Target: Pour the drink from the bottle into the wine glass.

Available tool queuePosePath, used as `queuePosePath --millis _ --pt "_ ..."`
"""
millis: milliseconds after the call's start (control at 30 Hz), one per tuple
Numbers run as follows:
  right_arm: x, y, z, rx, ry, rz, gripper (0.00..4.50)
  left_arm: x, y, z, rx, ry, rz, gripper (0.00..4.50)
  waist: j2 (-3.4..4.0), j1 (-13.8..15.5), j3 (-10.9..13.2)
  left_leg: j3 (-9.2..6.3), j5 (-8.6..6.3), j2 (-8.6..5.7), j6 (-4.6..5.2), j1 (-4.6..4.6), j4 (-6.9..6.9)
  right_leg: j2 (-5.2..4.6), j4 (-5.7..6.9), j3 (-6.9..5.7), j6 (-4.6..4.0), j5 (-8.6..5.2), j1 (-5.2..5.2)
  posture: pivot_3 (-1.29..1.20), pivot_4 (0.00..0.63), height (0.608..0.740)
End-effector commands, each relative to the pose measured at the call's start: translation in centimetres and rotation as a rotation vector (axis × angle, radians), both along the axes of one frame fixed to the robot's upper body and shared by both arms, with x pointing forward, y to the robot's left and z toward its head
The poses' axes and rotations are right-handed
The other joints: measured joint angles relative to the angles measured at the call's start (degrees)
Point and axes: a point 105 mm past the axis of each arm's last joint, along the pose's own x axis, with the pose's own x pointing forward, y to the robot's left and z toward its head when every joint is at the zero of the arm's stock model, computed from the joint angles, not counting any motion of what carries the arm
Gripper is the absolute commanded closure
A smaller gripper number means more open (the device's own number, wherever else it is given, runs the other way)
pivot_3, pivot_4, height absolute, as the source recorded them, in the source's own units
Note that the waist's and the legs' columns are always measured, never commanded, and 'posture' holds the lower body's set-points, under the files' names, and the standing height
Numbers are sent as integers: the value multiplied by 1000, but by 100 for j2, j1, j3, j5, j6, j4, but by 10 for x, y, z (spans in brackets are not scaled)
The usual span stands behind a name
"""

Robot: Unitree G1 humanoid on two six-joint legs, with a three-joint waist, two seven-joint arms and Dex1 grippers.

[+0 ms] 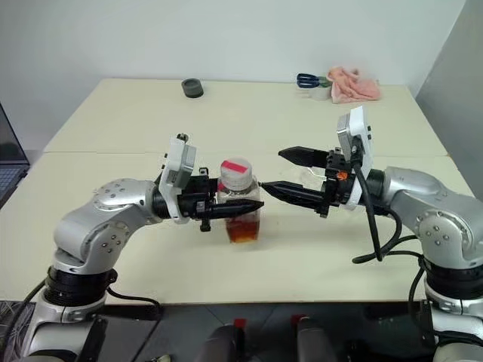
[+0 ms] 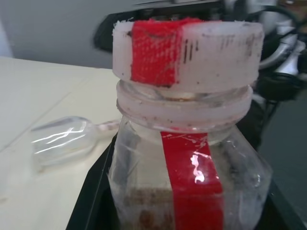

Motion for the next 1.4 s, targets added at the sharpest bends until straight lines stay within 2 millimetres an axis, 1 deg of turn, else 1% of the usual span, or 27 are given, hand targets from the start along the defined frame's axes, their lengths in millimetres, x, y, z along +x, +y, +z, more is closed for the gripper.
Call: queuePosePath --millis 33,267,533,967,1400 --pt "-8 10 13 58 -82 -39 36 7 -4 8 -39 -77 58 2693 0 6 0 -2 0 0 0 -1 0 0 0 -2 0 0 0 0 150 740" --pt "-4 26 15 119 -90 -78 36 13 -10 8 -59 -95 76 2693 0 8 0 0 0 -4 -1 -3 0 -4 -3 0 0 0 0 0 150 740" --pt "2 36 11 118 -122 -98 36 10 -15 18 -93 -99 58 2693 0 8 0 -2 0 -4 0 -2 0 -3 -2 -1 0 0 0 0 150 740" --pt "8 35 5 111 -124 -107 36 5 -17 19 -90 -93 34 2693 0 6 0 -2 0 -4 -1 -1 0 -2 -1 -1 0 0 0 0 150 740" --pt "11 23 4 114 -113 -147 36 7 -16 18 -85 -91 27 2693 0 6 0 -1 0 -4 0 -1 -1 -2 -1 -1 0 0 0 0 150 740"
